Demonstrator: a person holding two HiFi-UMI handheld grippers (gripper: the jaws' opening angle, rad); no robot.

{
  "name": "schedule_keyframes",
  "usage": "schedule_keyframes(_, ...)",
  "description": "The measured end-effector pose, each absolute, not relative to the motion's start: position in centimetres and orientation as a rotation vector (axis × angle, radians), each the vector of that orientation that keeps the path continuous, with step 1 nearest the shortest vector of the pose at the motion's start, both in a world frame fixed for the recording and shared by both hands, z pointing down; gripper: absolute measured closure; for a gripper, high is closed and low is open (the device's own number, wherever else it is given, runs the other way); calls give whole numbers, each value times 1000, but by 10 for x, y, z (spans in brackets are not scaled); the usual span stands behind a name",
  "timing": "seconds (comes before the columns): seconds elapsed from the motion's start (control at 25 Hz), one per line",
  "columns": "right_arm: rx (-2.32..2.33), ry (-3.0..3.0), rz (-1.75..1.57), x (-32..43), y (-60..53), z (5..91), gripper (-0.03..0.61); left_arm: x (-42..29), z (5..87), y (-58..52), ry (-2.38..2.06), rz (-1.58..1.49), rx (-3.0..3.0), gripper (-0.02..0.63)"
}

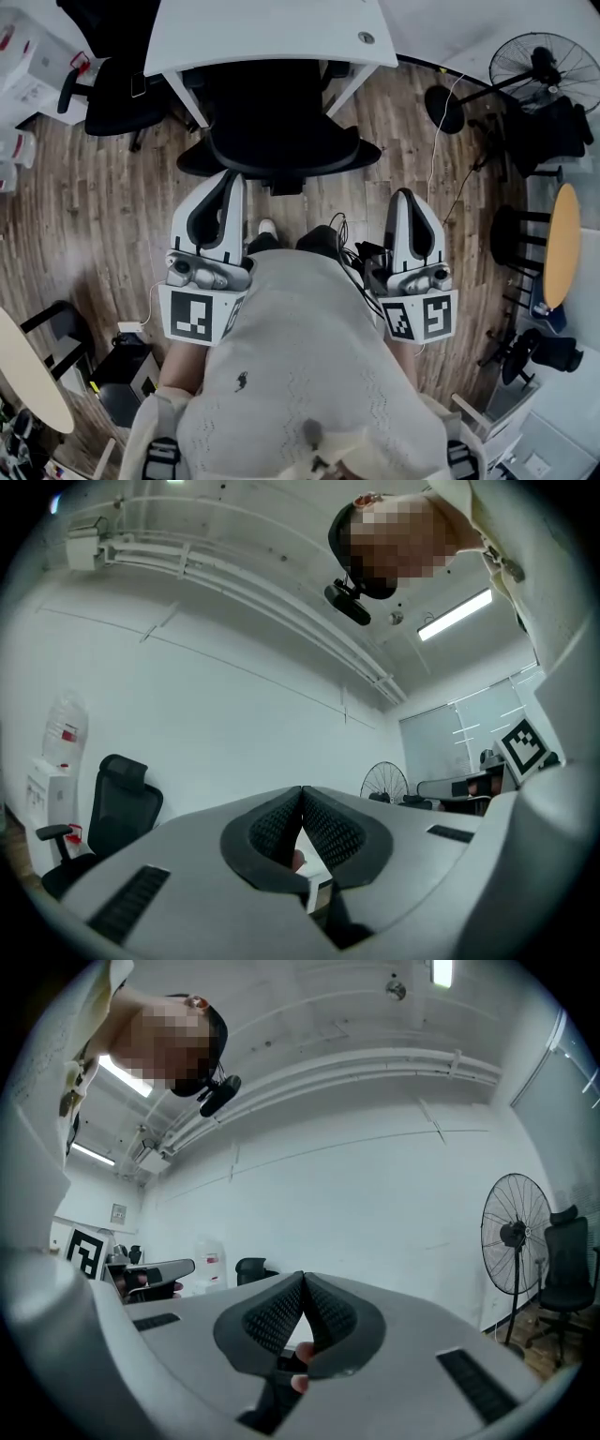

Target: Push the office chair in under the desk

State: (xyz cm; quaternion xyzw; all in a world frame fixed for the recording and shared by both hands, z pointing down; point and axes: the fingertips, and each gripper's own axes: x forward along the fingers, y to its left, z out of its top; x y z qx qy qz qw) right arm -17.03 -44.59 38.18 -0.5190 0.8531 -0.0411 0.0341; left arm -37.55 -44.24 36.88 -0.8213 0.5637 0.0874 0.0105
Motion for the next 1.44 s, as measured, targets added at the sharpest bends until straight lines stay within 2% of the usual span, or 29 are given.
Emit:
schedule_keyframes(0.44, -1642, 2613, -18, -162, -438, 361, 572, -361, 387, -438, 1774, 17, -2486, 592)
schedule_keyframes(1.44, -1636, 2636, -123, -171, -438, 380, 572, -378, 395, -439, 1833, -7, -2448, 592)
